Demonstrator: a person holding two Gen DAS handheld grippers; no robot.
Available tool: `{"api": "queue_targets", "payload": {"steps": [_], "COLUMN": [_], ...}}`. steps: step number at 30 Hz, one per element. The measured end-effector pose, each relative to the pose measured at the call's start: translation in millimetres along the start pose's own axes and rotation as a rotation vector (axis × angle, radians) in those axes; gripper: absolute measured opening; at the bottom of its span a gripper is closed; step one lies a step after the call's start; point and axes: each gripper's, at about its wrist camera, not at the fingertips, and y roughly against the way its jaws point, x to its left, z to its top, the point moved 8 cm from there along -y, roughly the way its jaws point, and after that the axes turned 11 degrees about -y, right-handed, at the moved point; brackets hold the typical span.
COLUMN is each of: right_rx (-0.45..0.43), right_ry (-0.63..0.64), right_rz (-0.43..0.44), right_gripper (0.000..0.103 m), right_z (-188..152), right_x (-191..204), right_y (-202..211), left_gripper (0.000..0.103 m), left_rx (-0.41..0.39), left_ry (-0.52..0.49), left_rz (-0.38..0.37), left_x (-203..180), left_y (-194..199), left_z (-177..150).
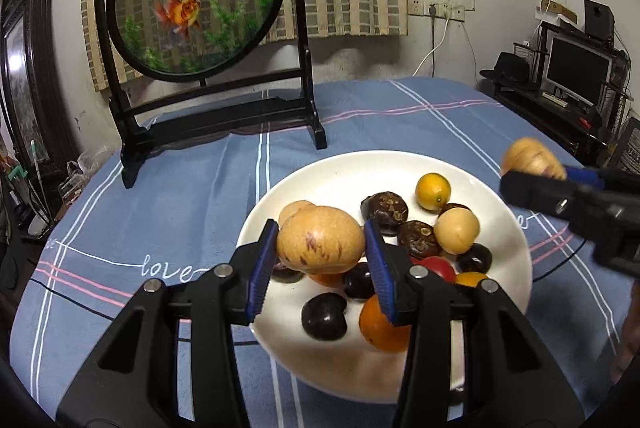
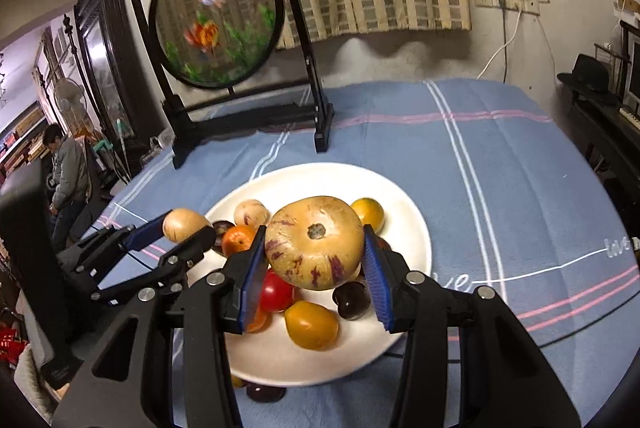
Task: Organize fruits
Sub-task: 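Carry both fruits onto the white plate and open both tools, then withdraw both open tools from the plate toward the last fruits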
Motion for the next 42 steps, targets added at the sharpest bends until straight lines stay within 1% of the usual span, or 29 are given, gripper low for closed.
{"api": "queue_targets", "payload": {"steps": [2, 6, 15, 16, 17, 19, 20, 21, 23, 25, 27, 29, 35, 38, 42], "right_rx": [0.020, 0.034, 0.064, 0.075, 0.077, 0.075, 0.072, 0.064, 0.037, 0.017, 0.005, -0.009, -0.046, -0.047, -0.025], "right_ry": [0.003, 0.017, 0.040, 0.049, 0.052, 0.060, 0.064, 0.064, 0.068, 0.068, 0.056, 0.040, 0.002, -0.013, -0.024], "right_rz": [-0.011, -0.027, -0.038, -0.040, -0.045, -0.050, -0.054, -0.066, -0.079, -0.072, -0.064, -0.052, -0.012, -0.002, 0.009], "right_gripper": [0.046, 0.046, 0.046, 0.046, 0.047, 0.049, 0.051, 0.055, 0.063, 0.063, 0.063, 0.063, 0.063, 0.063, 0.063], "right_z": [-2, -4, -3, -5, -7, -8, -8, -6, -2, 0, 1, -1, -17, -33, -56], "right_x": [-2, -2, -1, 0, 0, 0, 0, -1, -4, -3, -4, -3, 0, 0, -1], "right_y": [-12, -25, -41, -44, -46, -48, -48, -46, -40, -33, -24, -14, 19, 32, 45], "left_gripper": [0.045, 0.045, 0.045, 0.048, 0.056, 0.057, 0.062, 0.068, 0.075, 0.076, 0.081, 0.083, 0.085, 0.089, 0.089], "left_rx": [0.003, 0.008, 0.026, 0.021, 0.014, 0.004, 0.003, 0.001, -0.010, -0.020, -0.042, -0.061, -0.088, -0.095, -0.074], "left_ry": [0.007, 0.002, -0.010, -0.009, -0.013, -0.020, -0.018, -0.005, 0.023, 0.020, 0.003, -0.017, -0.026, -0.020, -0.023], "left_rz": [0.000, -0.005, -0.013, -0.007, 0.000, 0.024, 0.029, 0.035, 0.023, 0.019, 0.036, 0.048, 0.040, 0.039, 0.032], "left_x": [2, 3, -1, 0, 0, 1, 3, 5, 10, 10, 8, 6, -1, -2, -6], "left_y": [-5, -13, -30, -30, -29, -27, -27, -26, -23, -18, -10, 1, 32, 51, 62], "left_z": [0, 2, 4, 4, 4, 6, 7, 7, 7, 8, 10, 10, 0, -15, -35]}}
